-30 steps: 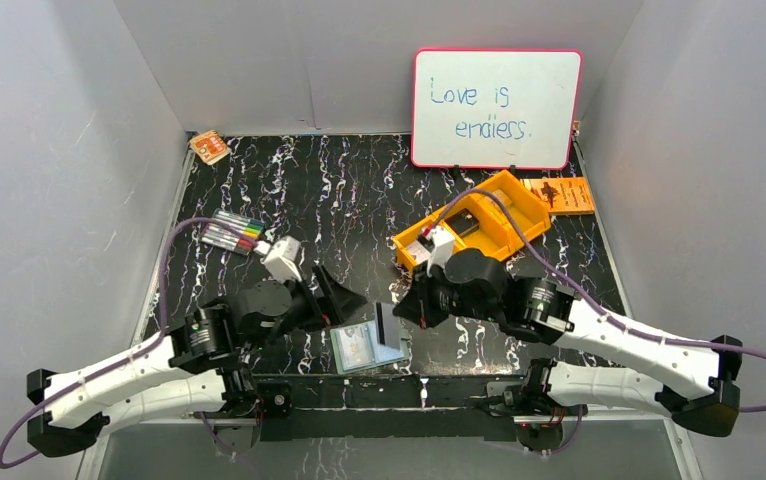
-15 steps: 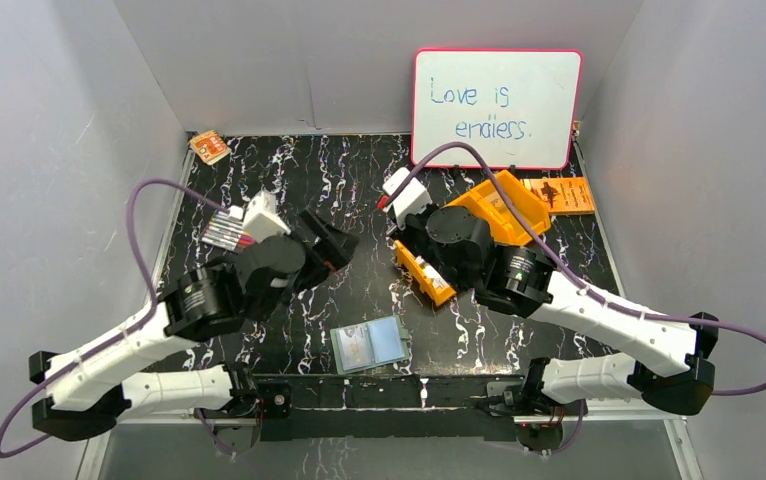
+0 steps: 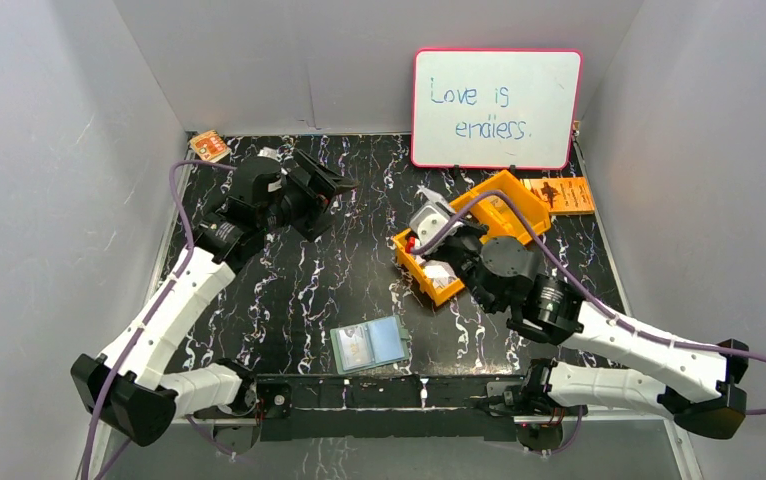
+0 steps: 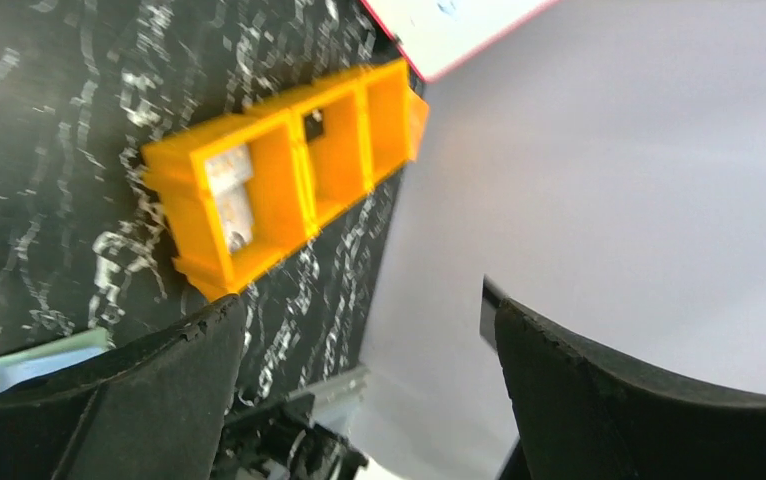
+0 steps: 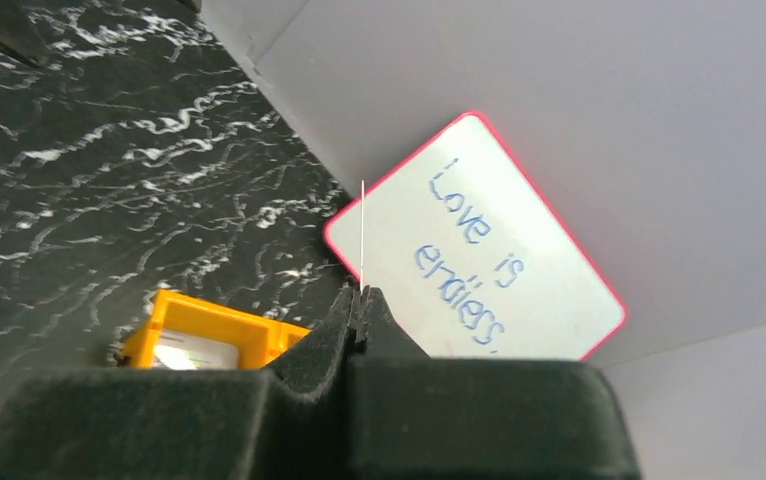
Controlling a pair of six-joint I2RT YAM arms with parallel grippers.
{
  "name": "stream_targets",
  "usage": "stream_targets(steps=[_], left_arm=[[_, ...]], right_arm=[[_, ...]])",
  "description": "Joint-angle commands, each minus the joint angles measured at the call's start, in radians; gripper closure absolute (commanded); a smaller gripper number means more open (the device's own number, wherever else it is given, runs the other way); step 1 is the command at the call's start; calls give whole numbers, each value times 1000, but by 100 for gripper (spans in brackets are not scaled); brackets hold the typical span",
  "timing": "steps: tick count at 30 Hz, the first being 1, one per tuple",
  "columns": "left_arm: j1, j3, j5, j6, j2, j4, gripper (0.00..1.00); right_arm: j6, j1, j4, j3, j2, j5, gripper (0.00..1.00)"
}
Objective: Put the credit cards into the card holder
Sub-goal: Adjust the card holder.
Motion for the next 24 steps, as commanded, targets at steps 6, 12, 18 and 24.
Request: stream_targets(steps=[6, 12, 18, 24], left_arm=[[5, 72, 303, 52, 20, 198, 9], [7, 91, 249, 190, -52, 183, 7], [7, 54, 331, 262, -73, 249, 7], [7, 58, 338, 293, -50, 264, 7]], right_arm=[[-570, 5, 501, -166, -85, -53, 100], [-751, 67, 637, -216, -59, -80, 100], [-824, 125, 698, -241, -2, -122, 100], [-900, 213, 788, -242, 49, -117, 100]])
